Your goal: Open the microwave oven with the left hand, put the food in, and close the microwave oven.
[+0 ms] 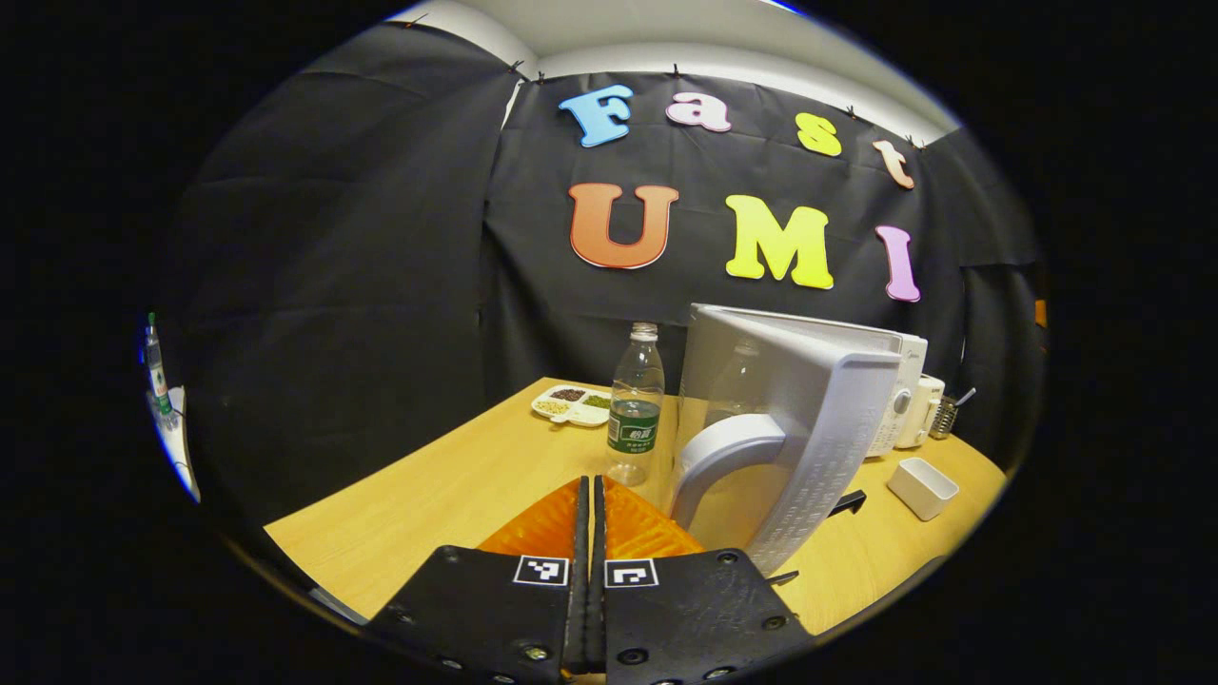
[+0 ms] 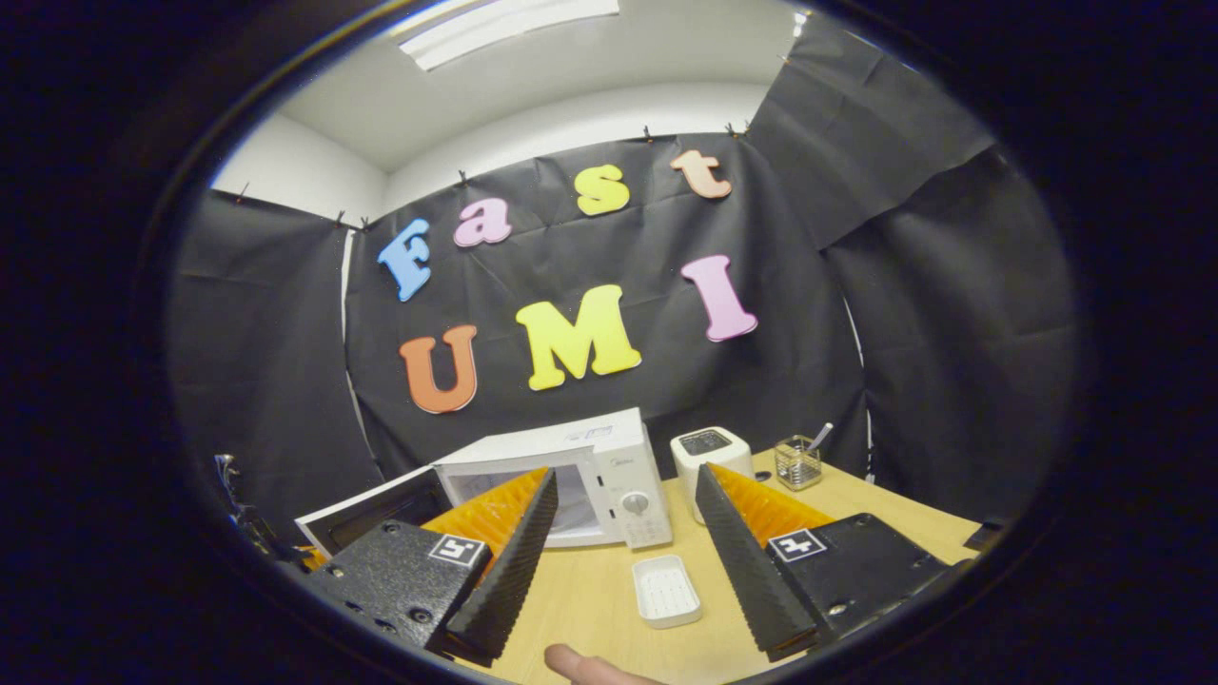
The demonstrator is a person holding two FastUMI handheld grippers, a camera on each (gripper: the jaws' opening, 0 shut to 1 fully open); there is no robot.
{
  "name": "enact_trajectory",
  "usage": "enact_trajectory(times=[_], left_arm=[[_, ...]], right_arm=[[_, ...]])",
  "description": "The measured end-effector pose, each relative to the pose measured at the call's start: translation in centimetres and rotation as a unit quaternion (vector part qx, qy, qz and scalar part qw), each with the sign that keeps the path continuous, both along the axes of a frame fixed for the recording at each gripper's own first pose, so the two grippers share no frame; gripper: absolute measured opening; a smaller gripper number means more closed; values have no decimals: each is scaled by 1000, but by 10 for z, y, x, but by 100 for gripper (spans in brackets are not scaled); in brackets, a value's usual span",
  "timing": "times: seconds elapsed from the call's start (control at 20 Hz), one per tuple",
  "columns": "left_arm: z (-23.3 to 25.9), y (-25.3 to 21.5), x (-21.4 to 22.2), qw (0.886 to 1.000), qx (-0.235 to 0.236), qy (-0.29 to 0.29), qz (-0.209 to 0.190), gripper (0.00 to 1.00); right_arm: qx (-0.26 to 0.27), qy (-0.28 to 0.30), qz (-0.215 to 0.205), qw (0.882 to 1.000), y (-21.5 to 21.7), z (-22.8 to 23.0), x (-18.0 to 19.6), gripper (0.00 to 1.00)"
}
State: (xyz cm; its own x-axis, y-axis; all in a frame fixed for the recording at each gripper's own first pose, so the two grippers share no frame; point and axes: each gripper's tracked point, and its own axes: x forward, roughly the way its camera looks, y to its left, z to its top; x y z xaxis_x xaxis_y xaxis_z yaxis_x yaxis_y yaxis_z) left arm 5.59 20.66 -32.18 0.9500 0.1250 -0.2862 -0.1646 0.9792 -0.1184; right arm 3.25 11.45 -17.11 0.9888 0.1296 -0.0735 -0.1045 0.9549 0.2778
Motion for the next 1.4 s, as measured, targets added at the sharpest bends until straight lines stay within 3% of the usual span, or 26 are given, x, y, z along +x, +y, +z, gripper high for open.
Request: enact_trajectory(times=[0.15,0.65,0.9,1.4], left_arm=[[5,-17,-2,1000,13,-2,-6,0],[25,-121,12,995,-26,-19,-97,0],[23,-166,27,991,-17,-15,-128,0],[15,-263,86,978,-24,-21,-204,0]], right_arm=[[4,-4,-12,1000,-19,7,-4,93],[-9,-13,-26,1000,-52,17,-16,93],[-16,-12,-19,1000,-65,19,-20,93],[-45,-40,-18,998,-100,47,-25,93]])
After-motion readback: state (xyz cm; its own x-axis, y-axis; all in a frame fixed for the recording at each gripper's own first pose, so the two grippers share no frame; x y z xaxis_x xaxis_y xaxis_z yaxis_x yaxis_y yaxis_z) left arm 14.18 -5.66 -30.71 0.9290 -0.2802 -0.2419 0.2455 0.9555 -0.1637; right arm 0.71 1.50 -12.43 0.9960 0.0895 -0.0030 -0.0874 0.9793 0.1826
